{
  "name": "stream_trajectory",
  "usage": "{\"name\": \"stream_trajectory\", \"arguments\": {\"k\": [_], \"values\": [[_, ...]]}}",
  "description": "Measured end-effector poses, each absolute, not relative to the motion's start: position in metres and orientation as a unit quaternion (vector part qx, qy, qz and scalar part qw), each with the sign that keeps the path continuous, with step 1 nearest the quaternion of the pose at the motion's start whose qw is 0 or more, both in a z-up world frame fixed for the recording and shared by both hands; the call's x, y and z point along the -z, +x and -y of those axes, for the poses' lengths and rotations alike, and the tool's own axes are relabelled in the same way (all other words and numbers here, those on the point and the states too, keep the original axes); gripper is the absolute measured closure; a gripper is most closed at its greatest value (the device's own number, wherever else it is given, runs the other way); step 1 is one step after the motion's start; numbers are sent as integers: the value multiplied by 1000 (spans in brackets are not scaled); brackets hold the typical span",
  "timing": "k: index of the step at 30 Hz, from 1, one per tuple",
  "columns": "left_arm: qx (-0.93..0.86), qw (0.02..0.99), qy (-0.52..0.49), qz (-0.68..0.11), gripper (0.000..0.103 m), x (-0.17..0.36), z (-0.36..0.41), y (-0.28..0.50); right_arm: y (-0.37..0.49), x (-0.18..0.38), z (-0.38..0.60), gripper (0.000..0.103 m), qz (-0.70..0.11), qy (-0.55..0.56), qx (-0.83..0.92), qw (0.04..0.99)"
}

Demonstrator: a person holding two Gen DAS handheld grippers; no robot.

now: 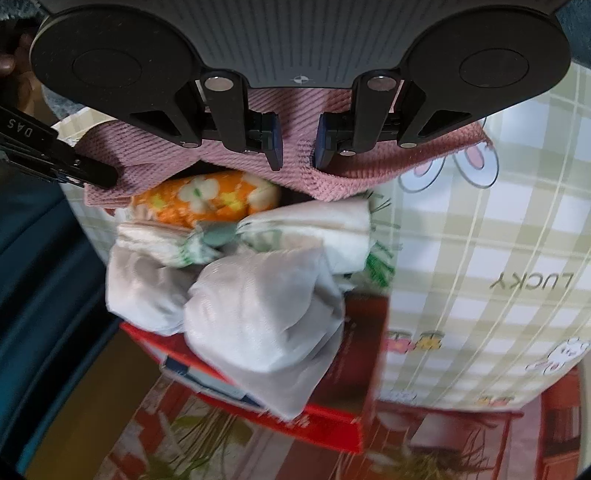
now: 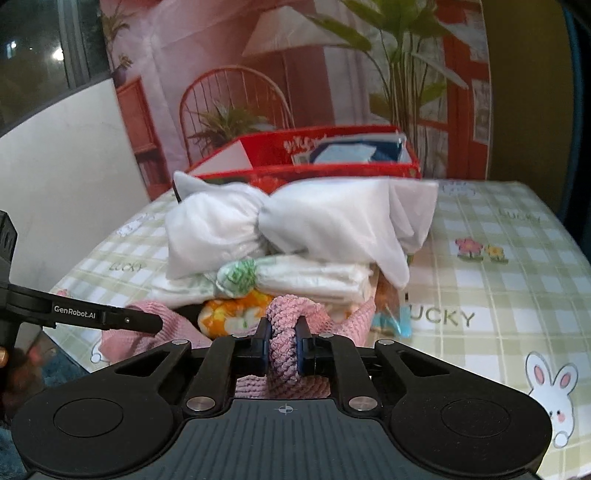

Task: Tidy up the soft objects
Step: 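Lift the pink towel with both grippers toward the red box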

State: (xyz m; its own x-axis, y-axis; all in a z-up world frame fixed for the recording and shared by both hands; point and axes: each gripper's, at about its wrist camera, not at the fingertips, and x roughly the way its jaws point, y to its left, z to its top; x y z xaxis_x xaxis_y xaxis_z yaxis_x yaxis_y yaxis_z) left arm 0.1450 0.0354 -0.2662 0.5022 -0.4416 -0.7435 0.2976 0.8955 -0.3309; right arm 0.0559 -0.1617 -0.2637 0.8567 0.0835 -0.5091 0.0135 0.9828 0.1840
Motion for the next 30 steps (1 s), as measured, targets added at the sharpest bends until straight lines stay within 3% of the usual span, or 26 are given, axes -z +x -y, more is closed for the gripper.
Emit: {"name": "stream_trajectory", "arguments": {"k": [3,11,14,30], "values": [[202,859,-70,-465,71,273,-36,148,59,271,166,91,-278,108,-12,954],[162,868,-82,-461,26,257,-55,147,67,290,173,91,-309,128,5,943],[150,866,-68,-472,21,255,-52,144,69,293,175,91,-314,135,4,940],[149,846,5,-512,17,280,-26,144,71,300,173,89,-324,138,-21,936]]}}
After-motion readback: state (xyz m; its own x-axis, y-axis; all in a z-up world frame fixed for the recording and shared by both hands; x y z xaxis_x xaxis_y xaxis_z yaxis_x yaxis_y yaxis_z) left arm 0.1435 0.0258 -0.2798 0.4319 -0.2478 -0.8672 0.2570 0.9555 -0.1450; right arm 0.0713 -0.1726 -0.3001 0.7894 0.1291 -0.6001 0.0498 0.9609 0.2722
